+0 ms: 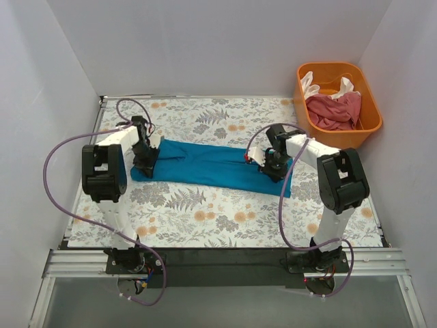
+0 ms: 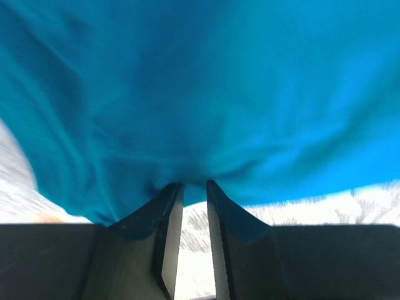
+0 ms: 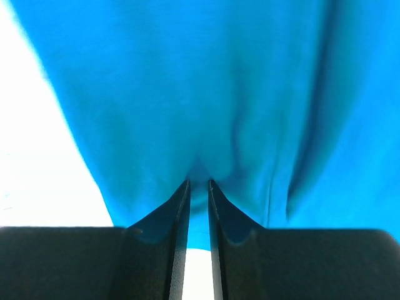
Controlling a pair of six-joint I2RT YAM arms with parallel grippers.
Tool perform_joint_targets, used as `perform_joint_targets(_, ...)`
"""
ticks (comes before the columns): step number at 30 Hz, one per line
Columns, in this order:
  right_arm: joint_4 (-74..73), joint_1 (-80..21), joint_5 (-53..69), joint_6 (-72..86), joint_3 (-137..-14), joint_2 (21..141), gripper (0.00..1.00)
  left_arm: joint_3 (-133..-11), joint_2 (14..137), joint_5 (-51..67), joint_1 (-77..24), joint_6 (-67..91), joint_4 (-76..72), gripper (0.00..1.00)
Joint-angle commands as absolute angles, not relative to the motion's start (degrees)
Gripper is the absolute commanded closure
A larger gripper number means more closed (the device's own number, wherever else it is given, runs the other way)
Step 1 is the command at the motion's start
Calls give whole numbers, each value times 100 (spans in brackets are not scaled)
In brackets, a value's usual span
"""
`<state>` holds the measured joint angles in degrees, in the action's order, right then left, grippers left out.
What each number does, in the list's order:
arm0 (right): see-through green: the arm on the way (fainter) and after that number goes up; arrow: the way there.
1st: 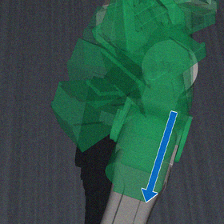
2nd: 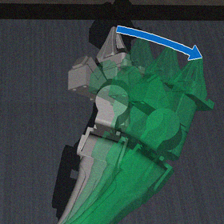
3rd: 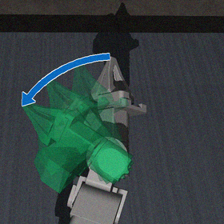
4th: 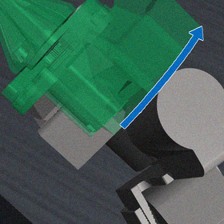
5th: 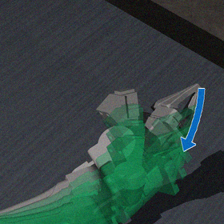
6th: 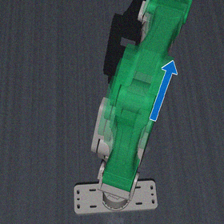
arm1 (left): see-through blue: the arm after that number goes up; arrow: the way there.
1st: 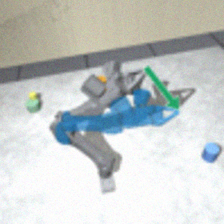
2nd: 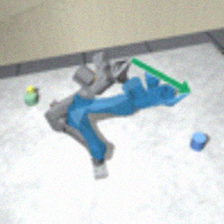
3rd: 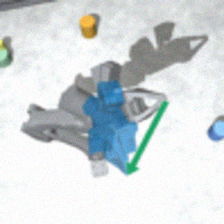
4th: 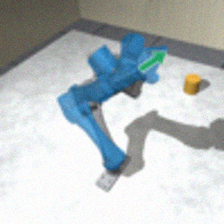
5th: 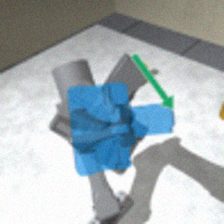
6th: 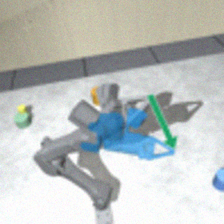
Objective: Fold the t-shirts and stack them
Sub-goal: Fold the tshirt
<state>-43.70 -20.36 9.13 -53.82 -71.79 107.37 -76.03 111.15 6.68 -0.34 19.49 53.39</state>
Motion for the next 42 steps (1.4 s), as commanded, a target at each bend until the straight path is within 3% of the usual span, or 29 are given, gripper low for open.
perform_joint_targets(1, -5053, -2469, 1360, -5642, -6399, 10330, 76, -8838, 11985, 378, -26, 2030, 4579, 80)
perform_joint_targets(2, -5158, -2661, 1554, -5660, -6338, 10205, 75, -9286, 12615, 369, -26, 2065, 4623, 80)
perform_joint_targets(6, -5773, -2690, 2565, -5529, -7229, 9923, 69, -13311, 14104, 684, -26, 2460, 5175, 77)
perform_joint_targets(9, -6055, -2418, 2839, -5467, -7785, 10037, 67, -14281, 14135, 1001, -35, 2627, 5090, 70)
perform_joint_targets(13, -5960, -2382, 2374, -5686, -8024, 10396, 70, -12172, 12694, 1300, -35, 2803, 3878, 59)
perform_joint_targets(15, -5837, -2408, 2277, -5546, -8068, 10685, 74, -11700, 12167, 1519, -35, 2865, 3665, 57)
perform_joint_targets(28, -4913, -3154, 1687, -5326, -7208, 11259, 92, -9713, 10978, 1854, -44, 3419, 3972, 62)
perform_joint_targets(34, -4746, -4330, 2037, -5300, -6303, 10855, 93, -9221, 10933, 1855, -570, 3111, 4122, 64)
perform_joint_targets(38, -4772, -5096, 2636, -5028, -6442, 10758, 92, -9158, 11214, 1714, -1054, 3234, 4175, 65)
perform_joint_targets(42, -4851, -5186, 2918, -4904, -6785, 10679, 83, -9386, 11671, 1653, -1388, 3489, 4175, 67)
